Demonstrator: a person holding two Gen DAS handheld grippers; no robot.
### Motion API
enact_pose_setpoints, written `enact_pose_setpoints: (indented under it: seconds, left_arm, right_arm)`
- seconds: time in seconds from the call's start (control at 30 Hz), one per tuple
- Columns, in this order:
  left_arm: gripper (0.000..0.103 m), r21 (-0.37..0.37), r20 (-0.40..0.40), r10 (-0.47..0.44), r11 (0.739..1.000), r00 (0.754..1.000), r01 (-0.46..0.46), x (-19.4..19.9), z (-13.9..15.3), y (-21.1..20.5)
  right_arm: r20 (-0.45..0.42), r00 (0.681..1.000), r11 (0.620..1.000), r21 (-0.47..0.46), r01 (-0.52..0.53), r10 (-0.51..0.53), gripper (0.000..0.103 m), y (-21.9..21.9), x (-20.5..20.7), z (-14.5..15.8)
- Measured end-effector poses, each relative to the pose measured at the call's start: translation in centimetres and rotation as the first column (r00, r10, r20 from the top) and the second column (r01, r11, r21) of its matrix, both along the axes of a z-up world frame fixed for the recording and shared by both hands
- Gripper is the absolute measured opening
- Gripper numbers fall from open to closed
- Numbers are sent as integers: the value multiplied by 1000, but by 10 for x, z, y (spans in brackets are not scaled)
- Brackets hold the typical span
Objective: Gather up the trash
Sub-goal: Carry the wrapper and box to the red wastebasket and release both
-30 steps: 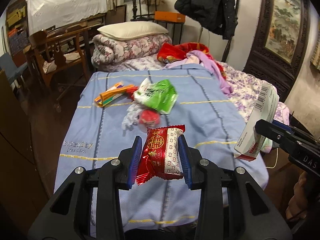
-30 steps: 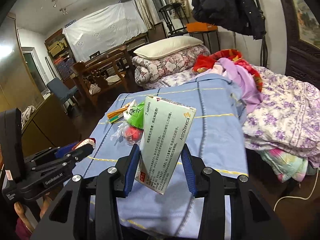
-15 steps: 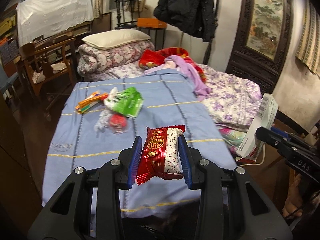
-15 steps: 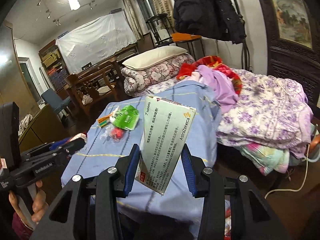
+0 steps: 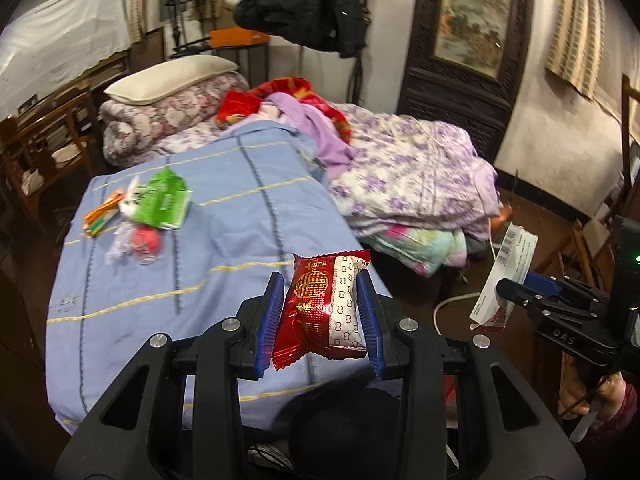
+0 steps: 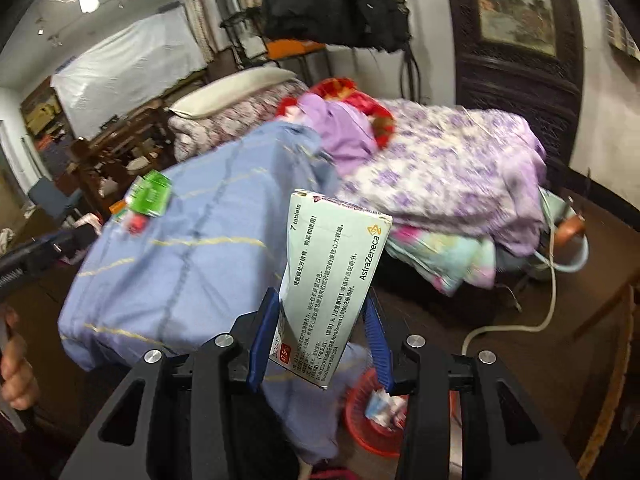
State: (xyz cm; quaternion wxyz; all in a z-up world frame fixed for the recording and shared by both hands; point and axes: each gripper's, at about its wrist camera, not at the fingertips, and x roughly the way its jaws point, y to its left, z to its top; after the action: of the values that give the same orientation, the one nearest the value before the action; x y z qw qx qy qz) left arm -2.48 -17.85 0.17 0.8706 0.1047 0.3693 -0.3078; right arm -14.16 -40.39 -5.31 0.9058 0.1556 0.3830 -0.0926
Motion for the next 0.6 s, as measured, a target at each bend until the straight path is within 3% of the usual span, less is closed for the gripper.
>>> enact_pose_setpoints:
  seconds: [0.3, 0.37, 0.43, 0.6]
  left_arm:
    - [38, 43, -29, -77, 996, 997, 78, -11, -18, -41]
    - [38, 52, -35, -90, 994, 995, 92, -13, -22, -49]
    - [38, 60, -41, -107, 992, 993, 109, -15, -26, -58]
    - [38, 82, -57, -149, 985, 987, 154, -22, -35, -80]
  right_arm:
    - [-134, 989, 998, 24, 59, -55, 43, -32, -17, -63]
    - [-173, 983, 998, 23, 64, -59, 46, -38, -17, -82]
    - [-216, 974, 996, 44, 75, -64, 61, -45, -15, -104]
    - [-206, 971, 987, 76, 142, -123, 63, -64, -21, -111]
